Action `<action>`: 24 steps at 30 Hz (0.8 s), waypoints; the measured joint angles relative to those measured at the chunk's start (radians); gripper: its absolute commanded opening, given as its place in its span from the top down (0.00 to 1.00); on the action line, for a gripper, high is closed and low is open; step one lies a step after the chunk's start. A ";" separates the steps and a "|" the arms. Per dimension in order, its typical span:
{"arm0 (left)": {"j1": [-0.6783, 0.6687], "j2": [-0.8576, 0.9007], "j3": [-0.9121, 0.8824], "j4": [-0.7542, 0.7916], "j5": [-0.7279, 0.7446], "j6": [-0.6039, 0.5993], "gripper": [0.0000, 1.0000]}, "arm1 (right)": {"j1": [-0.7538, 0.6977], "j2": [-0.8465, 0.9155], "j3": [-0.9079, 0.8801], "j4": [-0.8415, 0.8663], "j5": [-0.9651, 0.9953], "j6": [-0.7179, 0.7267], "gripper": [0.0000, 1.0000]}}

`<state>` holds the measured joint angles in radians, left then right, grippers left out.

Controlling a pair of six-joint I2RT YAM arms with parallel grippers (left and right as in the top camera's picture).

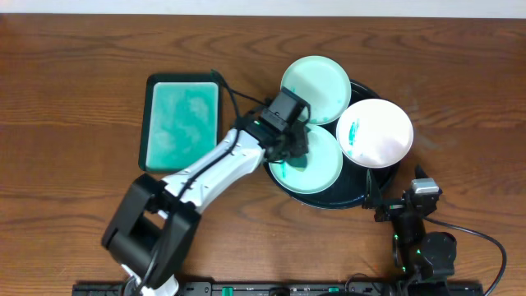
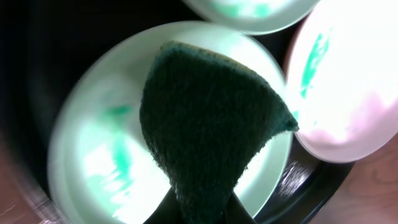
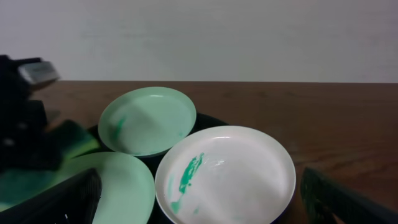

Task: Clean dirty plates on tray and stack at the side
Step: 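Carry the sponge with the left gripper onto the front pale green plate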

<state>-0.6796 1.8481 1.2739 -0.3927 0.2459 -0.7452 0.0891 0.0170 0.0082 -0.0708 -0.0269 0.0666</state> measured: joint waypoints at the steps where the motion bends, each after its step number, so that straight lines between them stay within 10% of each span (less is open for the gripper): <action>1: -0.013 0.014 0.000 0.033 -0.003 -0.009 0.93 | 0.000 0.000 0.000 0.000 0.000 0.000 0.01; 9: -0.073 0.121 0.000 0.101 -0.013 -0.068 0.83 | 0.000 0.000 0.000 0.000 0.000 0.000 0.01; 17: -0.054 0.121 0.000 0.087 -0.016 -0.079 0.37 | 0.000 0.000 0.000 0.000 0.001 -0.003 0.01; 24: 0.019 -0.037 0.000 0.055 -0.016 -0.046 0.30 | 0.000 0.001 -0.001 0.066 -0.040 0.030 0.01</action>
<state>-0.6601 1.8107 1.2739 -0.3374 0.2295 -0.7914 0.0891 0.0177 0.0071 -0.0051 -0.0666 0.0967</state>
